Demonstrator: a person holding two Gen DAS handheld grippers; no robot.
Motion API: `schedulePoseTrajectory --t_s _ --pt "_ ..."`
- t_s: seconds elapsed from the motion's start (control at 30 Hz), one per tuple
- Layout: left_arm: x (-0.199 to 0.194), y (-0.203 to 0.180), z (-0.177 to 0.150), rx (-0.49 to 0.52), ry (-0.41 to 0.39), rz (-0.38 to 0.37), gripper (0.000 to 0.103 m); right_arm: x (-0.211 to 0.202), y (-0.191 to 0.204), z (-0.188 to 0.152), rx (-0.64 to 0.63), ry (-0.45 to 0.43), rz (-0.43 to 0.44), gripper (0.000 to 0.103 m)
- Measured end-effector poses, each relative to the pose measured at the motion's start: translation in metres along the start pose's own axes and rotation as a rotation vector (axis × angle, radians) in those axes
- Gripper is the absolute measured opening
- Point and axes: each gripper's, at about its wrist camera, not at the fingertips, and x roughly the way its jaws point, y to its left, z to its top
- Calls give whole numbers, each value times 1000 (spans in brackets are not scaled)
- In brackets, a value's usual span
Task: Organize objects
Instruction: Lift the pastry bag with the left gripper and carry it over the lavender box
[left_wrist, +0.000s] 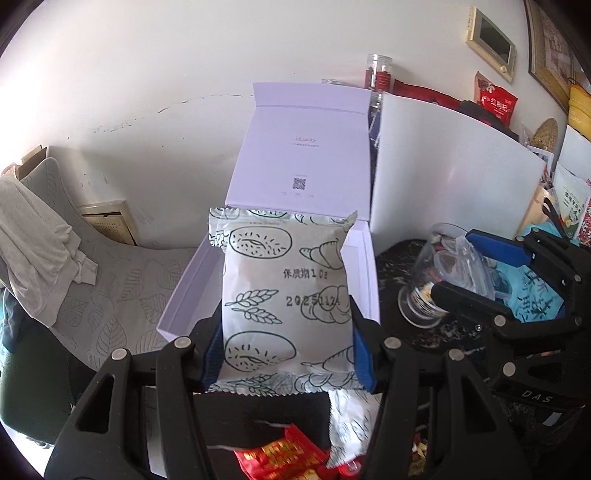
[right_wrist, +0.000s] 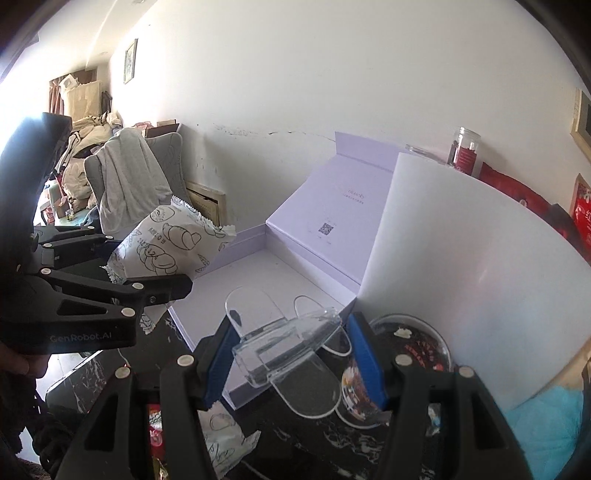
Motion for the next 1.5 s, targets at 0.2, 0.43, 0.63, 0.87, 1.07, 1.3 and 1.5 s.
schedulePoseTrajectory --t_s 0.2,0.43,0.63,0.87,1.07,1.3,1.5 --pt "27 10 18 -2 5 11 55 30 -4 23 -21 6 1 61" --pt "63 25 34 -18 26 38 55 67 -8 43 -38 26 -13 61" --pt "92 46 43 -66 54 56 55 96 -9 57 -40 65 -31 61" --pt "114 56 58 -64 71 77 55 132 -12 71 12 131 -30 61" --pt "134 60 67 -44 116 24 55 155 -20 73 65 147 -38 61" --pt "160 61 80 -36 145 19 55 178 -34 72 149 152 -35 61" --pt "172 62 73 -7 197 34 55 189 -25 68 101 169 -77 61"
